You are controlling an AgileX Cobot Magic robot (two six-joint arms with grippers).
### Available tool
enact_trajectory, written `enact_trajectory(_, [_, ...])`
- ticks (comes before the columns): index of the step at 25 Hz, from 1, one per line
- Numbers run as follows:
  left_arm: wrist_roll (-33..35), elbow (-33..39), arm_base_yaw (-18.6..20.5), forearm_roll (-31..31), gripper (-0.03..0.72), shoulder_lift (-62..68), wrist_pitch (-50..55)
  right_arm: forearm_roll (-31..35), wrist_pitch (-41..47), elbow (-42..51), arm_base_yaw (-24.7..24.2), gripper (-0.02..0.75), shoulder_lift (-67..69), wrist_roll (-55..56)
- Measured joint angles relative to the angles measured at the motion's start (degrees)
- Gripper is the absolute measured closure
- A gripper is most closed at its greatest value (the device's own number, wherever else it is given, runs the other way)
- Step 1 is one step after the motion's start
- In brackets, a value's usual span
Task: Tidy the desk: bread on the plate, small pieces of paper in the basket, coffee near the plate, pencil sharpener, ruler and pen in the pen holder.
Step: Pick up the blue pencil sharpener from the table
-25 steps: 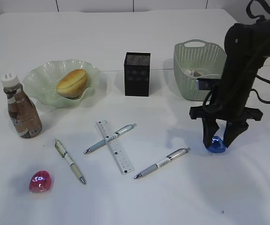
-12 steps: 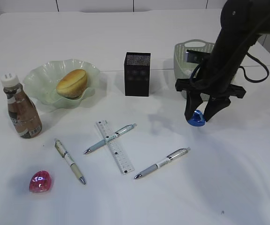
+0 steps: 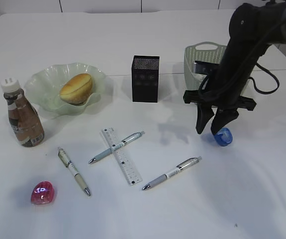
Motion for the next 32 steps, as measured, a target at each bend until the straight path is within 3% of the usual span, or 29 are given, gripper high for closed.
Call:
enact_trajectory(6, [0.00, 0.00, 0.00, 0.00, 0.199, 0.00, 1.06, -0.33, 0.09, -0.12, 0.85, 0.427, 1.19, -0.45])
enact_trajectory(11, [0.00, 0.00, 0.00, 0.00, 0.199, 0.00, 1.27, -6.84, 0.09, -0.12, 0.84, 0.415, 2.16, -0.25])
enact_trajectory(16, [0.00, 0.00, 0.00, 0.00, 0.199, 0.00, 1.27, -8.17, 0.09, -0.26, 0.84, 0.389, 2.16, -0.25])
enact_trajectory(26, [0.00, 0.00, 0.00, 0.10, 0.199, 0.00, 1.27, -16.47, 0.09, -7.66, 0.73, 0.364, 2.16, 0.26])
enact_trajectory(32, [0.00, 0.00, 0.00, 0.10, 0.199, 0.00, 1.27, -20.64, 0.22, -7.89, -2.18, 0.363, 2.16, 0.15])
